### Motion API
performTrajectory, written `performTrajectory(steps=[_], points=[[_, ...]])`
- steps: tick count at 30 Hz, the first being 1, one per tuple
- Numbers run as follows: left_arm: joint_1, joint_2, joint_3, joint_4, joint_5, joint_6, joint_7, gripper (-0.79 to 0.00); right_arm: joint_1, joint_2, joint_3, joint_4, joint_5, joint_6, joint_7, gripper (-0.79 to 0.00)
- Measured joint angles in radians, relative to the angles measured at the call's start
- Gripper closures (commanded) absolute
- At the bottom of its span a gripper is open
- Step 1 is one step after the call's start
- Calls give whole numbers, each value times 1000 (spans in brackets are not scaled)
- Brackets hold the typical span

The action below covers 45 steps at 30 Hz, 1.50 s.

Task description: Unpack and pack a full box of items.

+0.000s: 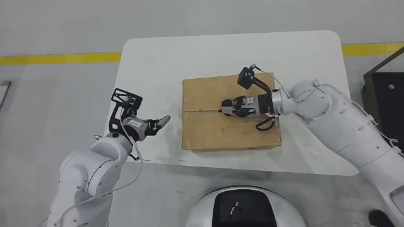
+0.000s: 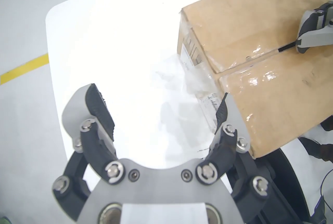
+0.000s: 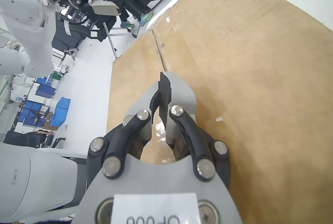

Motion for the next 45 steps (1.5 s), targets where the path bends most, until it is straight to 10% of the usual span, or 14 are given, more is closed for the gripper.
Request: performTrajectory(steps=[7,28,31,37,43,45], points=[[62,2,8,75,32,-80,93,-785,10,-5,-3,12,4,0,8,0],[-112,-29,276,290,227,-126,231,-767,8,-11,1,26,11,9,19,0],[-119,-34,283,297,221,-102,251,-379,10,-13,0,26,11,9,20,0],[-120,-38,271,280,234,-54,293,0,14,-17,-5,28,10,9,22,0],[-103,-39,254,267,231,-50,323,-37,17,-19,-5,30,8,11,26,0],[-100,-40,250,260,236,-39,330,-302,18,-20,-6,29,8,13,27,0]])
